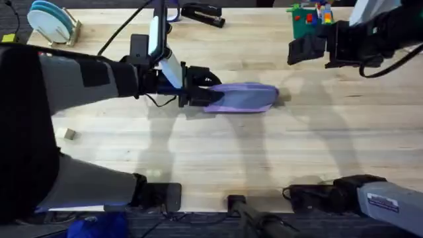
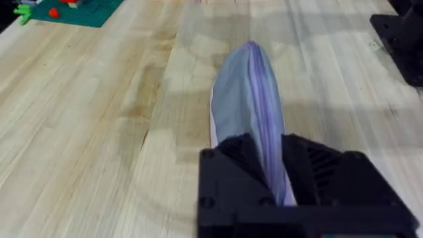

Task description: Unzip the bag, pick up the pens from the table one at a time and place them inside, then zip the bag closed.

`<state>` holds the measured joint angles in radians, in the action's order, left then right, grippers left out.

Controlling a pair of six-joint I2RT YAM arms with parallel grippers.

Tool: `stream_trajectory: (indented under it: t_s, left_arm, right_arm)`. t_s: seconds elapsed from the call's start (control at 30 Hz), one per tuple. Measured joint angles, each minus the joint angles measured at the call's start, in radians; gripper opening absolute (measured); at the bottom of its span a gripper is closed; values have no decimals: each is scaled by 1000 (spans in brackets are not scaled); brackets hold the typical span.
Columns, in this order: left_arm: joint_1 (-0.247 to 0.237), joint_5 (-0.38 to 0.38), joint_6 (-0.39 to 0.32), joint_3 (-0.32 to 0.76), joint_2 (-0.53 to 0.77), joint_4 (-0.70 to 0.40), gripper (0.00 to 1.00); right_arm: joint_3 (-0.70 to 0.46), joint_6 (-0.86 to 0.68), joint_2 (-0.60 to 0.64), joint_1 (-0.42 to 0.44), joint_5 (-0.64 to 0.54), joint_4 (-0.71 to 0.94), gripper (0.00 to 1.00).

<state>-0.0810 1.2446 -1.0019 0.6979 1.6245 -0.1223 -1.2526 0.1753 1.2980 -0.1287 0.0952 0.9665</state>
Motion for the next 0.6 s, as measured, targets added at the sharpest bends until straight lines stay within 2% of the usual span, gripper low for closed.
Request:
stream_trajectory:
  t_s: [0.1, 0.17, 0.23, 0.3, 0.37, 0.6]
  left_arm:
    - [1, 19, 0, 0, 0, 4, 353]
    - [1, 28, -1, 0, 0, 4, 496]
    - [1, 36, 0, 0, 0, 5, 682]
    - [1, 42, 2, 0, 0, 7, 941]
    - [1, 44, 4, 0, 0, 6, 988]
    - [1, 46, 4, 0, 0, 7, 994]
  right_arm:
    - [0, 0, 0, 0, 0, 0, 996]
    - [0, 0, 0, 0, 0, 0, 996]
    - [0, 0, 0, 0, 1, 0, 996]
    - [0, 0, 0, 0, 3, 0, 996]
    - [0, 0, 0, 0, 3, 0, 996]
    - [0, 0, 0, 0, 3, 0, 996]
